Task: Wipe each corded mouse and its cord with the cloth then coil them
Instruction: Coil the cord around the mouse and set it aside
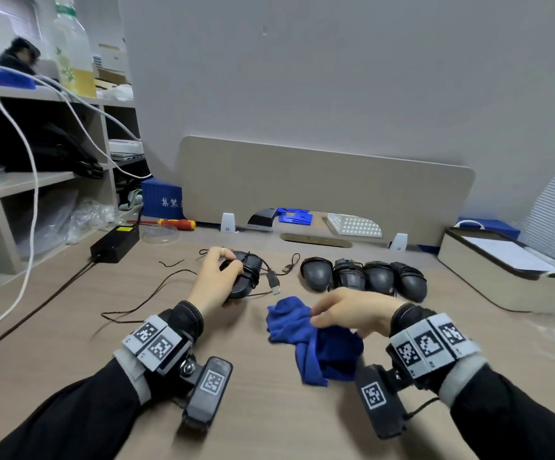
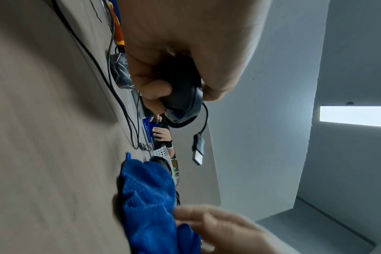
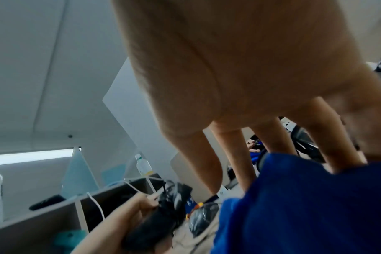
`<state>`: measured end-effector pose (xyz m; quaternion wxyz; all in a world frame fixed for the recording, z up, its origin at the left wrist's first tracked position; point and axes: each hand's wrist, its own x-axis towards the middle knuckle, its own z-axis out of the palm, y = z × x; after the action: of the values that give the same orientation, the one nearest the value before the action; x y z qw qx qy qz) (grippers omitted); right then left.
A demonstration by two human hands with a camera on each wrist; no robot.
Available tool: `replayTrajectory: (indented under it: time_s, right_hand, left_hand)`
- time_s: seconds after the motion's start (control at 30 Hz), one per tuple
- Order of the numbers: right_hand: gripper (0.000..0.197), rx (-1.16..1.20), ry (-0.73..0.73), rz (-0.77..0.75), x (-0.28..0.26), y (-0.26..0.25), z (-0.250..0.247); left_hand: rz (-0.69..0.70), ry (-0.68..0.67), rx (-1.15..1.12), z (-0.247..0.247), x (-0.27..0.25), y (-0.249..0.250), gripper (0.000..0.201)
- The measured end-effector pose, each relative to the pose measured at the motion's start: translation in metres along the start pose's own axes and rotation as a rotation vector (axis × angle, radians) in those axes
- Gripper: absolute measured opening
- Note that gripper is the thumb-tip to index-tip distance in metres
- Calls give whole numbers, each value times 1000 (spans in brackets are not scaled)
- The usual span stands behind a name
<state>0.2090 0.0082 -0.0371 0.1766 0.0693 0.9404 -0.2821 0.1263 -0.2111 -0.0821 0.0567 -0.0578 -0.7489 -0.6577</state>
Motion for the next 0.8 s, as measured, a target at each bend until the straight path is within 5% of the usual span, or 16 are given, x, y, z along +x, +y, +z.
replayTrajectory:
  time_s: [0.2,0.5,0.8]
  right_hand:
    - [40,53,-28,-173,8,-23,30]
    - [45,520,-65,-42,41,-31,-15]
    - [61,128,-87,5,108,-88,-9]
  left_hand:
    - [-47,-20,-7,-8,-5,8,15]
    - [-120,-112,167,-12,8,56,15]
    - [-162,-76,198,-26,42,65,12]
